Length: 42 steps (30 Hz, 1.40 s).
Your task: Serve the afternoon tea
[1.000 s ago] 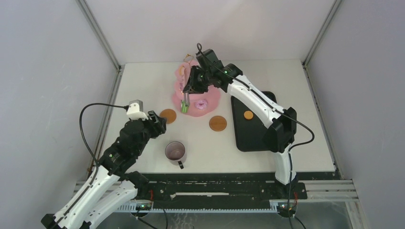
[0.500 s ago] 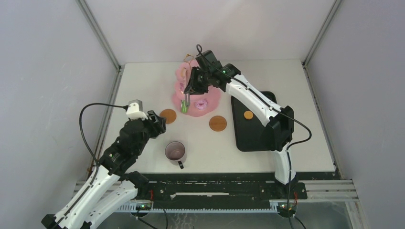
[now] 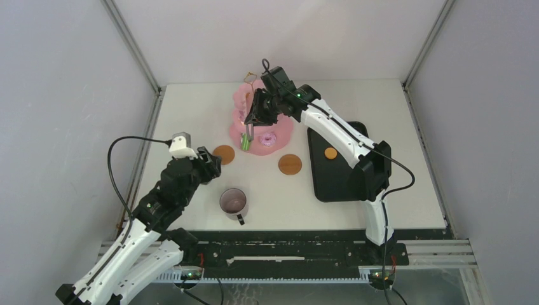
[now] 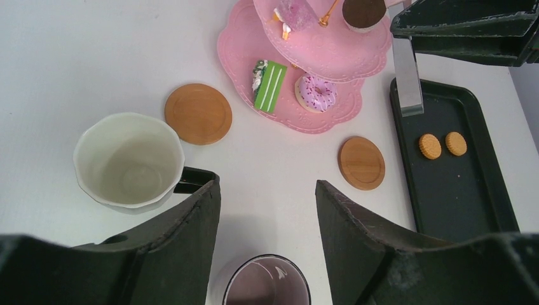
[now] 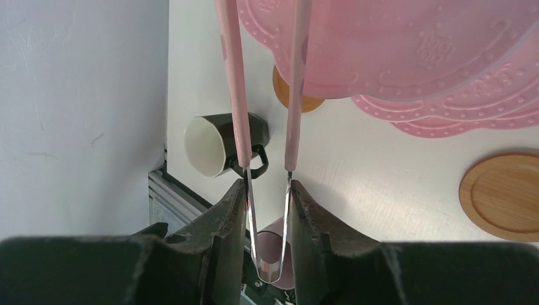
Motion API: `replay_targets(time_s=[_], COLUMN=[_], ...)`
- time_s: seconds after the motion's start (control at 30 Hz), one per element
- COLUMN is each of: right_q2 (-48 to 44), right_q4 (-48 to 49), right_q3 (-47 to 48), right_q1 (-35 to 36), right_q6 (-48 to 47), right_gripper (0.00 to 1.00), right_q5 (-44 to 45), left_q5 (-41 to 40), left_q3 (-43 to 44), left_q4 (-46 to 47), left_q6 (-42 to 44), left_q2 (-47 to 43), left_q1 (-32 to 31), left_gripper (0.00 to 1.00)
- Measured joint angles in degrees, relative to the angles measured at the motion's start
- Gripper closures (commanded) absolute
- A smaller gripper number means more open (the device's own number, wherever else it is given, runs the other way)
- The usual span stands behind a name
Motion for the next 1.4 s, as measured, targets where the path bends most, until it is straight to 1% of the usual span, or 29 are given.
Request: replay_targets(time_s=[0.4,0.9,1.0,1.17,1.33,1.4], right_q2=[-0.7,-7.58,-11.23,-21.92,-33.18,-36.04], right_q4=[-0.02,0.07,0.37,1.27,1.9,1.09], right_q3=[-0.35,-6.03,-10.1,-22.16,-34.82,-38.51], right_q1=[0.02,0.02,-0.09,-1.46,-5.16,-6.64], right_q6=[-0.04,-0.09,-0.11,0.11,0.33,0.11], right_gripper=[0.65,0.67,0.67,0.68,0.67,0.68], right_q5=[0.72,2.27,3.08,4.22,5.42,6.34], left_q5=[0.0,0.22,0.2,0.22,0.24,0.28], left_q3=[0.0,0.0,0.0,0.0,0.0,0.0], left_q4=[0.0,0.0,-0.02,-0.02,-0.02,0.04], left_q6=[0.0,-0.04,-0.04,-0.07,-0.28,-0.48], left_q2=[-0.09,-0.22,-0.5,-0.9,-0.83,-0.79], left_q1=[0.11,0.11,0.11,0.11,0.11,0.11], left_gripper=[0.38,0.39,0.39,0.39,0.39,0.39])
